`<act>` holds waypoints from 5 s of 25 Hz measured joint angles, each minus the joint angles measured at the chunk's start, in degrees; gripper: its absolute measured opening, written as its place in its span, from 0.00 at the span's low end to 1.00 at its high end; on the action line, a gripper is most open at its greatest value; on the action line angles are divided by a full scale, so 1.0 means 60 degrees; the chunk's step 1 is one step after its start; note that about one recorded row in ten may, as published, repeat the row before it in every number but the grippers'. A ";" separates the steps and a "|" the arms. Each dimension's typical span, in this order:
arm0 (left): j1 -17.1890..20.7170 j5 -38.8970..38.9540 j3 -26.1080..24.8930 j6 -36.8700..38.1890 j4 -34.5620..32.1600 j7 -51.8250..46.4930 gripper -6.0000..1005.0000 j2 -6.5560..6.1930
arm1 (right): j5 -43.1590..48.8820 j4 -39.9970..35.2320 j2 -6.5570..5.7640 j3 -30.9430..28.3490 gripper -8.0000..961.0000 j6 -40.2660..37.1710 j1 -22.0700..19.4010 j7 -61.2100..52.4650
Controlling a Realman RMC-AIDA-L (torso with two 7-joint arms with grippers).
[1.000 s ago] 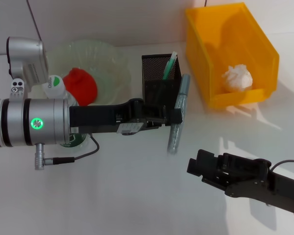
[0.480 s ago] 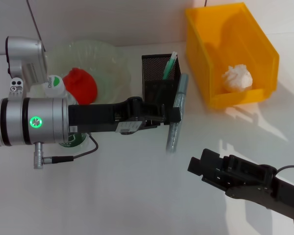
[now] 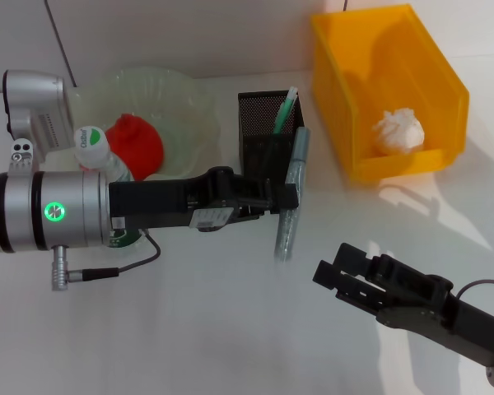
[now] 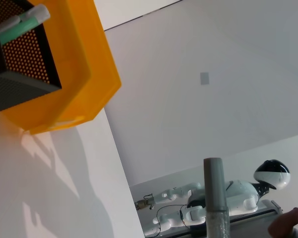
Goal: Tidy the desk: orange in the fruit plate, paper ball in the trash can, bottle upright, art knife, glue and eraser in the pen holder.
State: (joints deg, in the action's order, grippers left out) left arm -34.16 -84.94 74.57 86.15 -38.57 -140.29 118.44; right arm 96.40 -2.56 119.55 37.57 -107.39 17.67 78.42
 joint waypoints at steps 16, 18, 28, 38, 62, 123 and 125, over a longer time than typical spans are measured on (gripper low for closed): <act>0.0025 0.0013 0.0086 0.0020 0.0002 0.0073 0.13 0.0051 | 0.0051 0.0135 0.0005 -0.0054 0.73 0.0069 0.0265 0.0047; 0.0024 0.0015 0.0086 0.0035 0.0001 0.0074 0.13 0.0052 | 0.0048 0.0161 0.0007 -0.0052 0.73 0.0068 0.0299 0.0047; 0.0034 0.0023 0.0092 0.0113 -0.0015 0.0086 0.13 0.0062 | 0.0100 0.0392 0.0041 -0.0037 0.73 0.0133 0.0583 0.0128; 0.0040 0.0023 0.0096 0.0186 -0.0017 0.0101 0.13 0.0065 | 0.0119 0.0663 0.0054 -0.0021 0.73 0.0185 0.0817 0.0353; 0.0039 0.0052 0.0096 0.0261 -0.0017 0.0105 0.13 0.0064 | 0.0118 0.1003 0.0054 -0.0027 0.40 0.0454 0.1005 0.0804; 0.1244 0.1716 0.0068 0.1239 -0.1360 0.4025 0.59 0.0084 | 0.0026 0.1576 -0.0027 -0.4753 0.15 -0.1085 0.0792 -0.5642; 0.1244 0.1716 0.0068 0.1239 -0.1360 0.4025 0.61 0.0084 | 0.0026 0.1523 -0.0037 -0.5312 0.15 -0.0934 0.0900 -0.7323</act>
State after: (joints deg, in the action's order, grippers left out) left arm -26.70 -74.64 74.97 93.58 -46.73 -116.14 118.94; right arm 96.56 6.58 119.33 5.70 -113.00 23.08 34.48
